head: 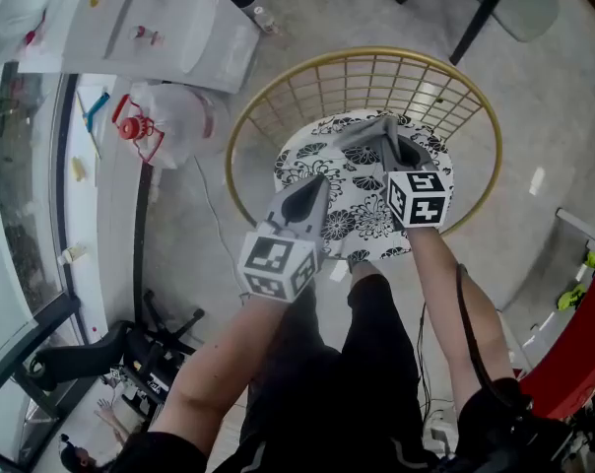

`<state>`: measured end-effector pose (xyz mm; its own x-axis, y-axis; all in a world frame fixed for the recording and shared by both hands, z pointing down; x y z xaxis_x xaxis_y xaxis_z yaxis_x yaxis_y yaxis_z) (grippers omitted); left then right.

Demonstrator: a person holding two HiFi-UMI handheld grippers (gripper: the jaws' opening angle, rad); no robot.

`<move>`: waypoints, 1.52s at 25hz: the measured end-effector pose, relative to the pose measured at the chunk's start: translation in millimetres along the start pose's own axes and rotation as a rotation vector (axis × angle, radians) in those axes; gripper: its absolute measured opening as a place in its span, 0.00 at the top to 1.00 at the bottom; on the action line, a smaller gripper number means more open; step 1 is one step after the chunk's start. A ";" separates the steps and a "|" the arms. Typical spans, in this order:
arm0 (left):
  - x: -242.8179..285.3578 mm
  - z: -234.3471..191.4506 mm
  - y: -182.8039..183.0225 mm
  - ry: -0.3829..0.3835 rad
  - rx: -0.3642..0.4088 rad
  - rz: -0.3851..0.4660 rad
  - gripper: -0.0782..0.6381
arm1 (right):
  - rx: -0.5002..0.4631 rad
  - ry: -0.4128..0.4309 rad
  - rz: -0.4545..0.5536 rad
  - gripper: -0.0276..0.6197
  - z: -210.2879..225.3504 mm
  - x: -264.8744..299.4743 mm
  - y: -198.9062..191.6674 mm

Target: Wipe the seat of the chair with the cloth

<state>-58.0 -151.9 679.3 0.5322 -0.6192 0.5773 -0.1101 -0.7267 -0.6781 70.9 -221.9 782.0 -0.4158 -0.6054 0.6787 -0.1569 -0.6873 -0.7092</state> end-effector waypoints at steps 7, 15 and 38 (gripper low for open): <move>11.5 24.0 -6.5 -0.020 0.010 -0.012 0.88 | 0.036 -0.079 -0.006 0.92 44.1 -23.1 -14.6; 21.8 51.3 -12.7 -0.041 0.023 -0.030 0.88 | 0.056 -0.208 -0.036 0.92 92.7 -52.3 -36.8; -43.3 3.6 -22.8 0.080 -0.033 -0.018 0.88 | 0.019 0.036 0.061 0.92 -52.4 -79.0 -19.7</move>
<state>-75.5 -107.4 668.2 0.4654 -0.6268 0.6249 -0.1294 -0.7466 -0.6526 59.9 -139.5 732.4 -0.4557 -0.6318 0.6271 -0.1136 -0.6574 -0.7449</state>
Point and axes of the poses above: the fingertips, and each gripper's own axes: x forward along the fingers, z to its right, y out of its top, the point moved 1 cm from there along -x, backward along the fingers, and after that the axes turned 6 degrees about -x, right-handed, at the moved point
